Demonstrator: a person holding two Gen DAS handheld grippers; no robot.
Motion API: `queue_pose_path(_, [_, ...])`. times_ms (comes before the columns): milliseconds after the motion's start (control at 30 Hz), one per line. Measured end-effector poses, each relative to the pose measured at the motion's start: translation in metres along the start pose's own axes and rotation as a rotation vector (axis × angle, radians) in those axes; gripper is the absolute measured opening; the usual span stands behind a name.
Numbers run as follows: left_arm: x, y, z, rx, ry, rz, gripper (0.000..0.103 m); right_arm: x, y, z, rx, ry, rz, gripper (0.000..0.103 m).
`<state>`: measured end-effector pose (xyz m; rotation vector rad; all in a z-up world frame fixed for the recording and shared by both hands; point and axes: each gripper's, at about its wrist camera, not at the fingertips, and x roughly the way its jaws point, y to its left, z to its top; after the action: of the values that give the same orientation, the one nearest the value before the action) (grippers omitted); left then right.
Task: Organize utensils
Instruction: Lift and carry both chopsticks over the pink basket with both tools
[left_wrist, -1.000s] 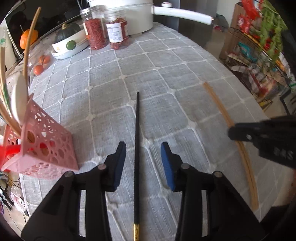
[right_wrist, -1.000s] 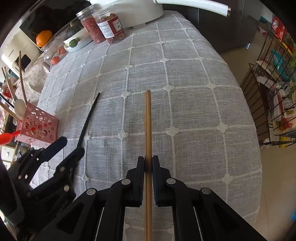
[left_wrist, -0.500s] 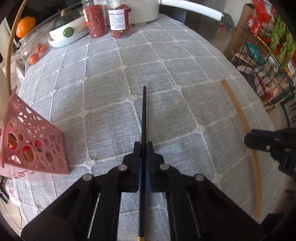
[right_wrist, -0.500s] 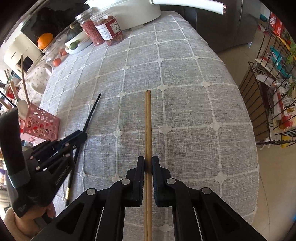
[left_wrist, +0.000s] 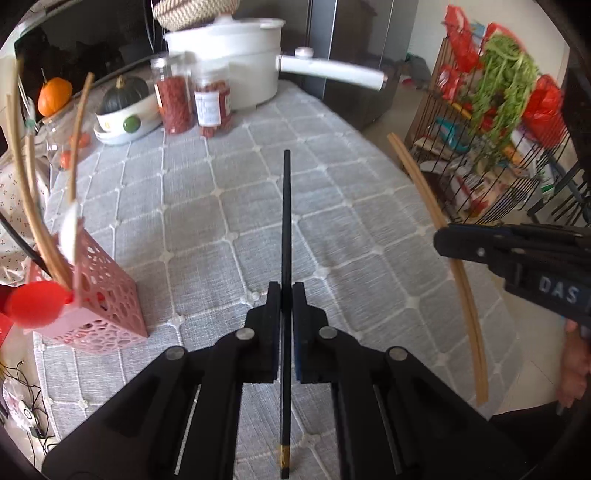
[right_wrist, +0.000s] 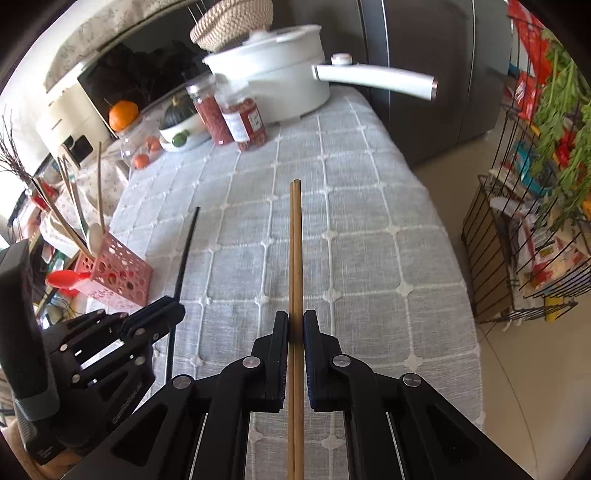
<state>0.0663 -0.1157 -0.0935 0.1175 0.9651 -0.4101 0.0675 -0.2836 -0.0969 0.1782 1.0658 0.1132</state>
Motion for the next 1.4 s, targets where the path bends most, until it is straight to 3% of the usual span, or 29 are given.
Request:
queue_pose_path(467, [-0.084, 0.002, 0.006, 0.019, -0.259, -0.027, 0.006, -0.056, 0.026, 0.007, -0.07, -0.219, -0.011, 0.008])
queue_pose_path(733, [-0.136, 0.022, 0.014, -0.033, -0.438, -0.043, 0.006, -0.09, 0.053, 0.013, -0.119, -0.365, 0.066, 0.008])
queue_pose_path(1000, [-0.186, 0.055, 0.016, -0.097, -0.63, 0.044, 0.006, -0.094, 0.078, 0.019, -0.145, -0.407, 0.112, 0.008])
queue_pose_path(1167, [-0.196, 0.081, 0.014, -0.12, -0.657, 0.134, 0.006, -0.09, 0.092, 0.022, -0.163, -0.42, 0.125, 0.008])
queue_pose_path(1400, [-0.183, 0.103, 0.007, -0.112, -0.576, 0.218, 0.006, -0.079, 0.112, 0.025, -0.176, -0.404, 0.14, 0.008])
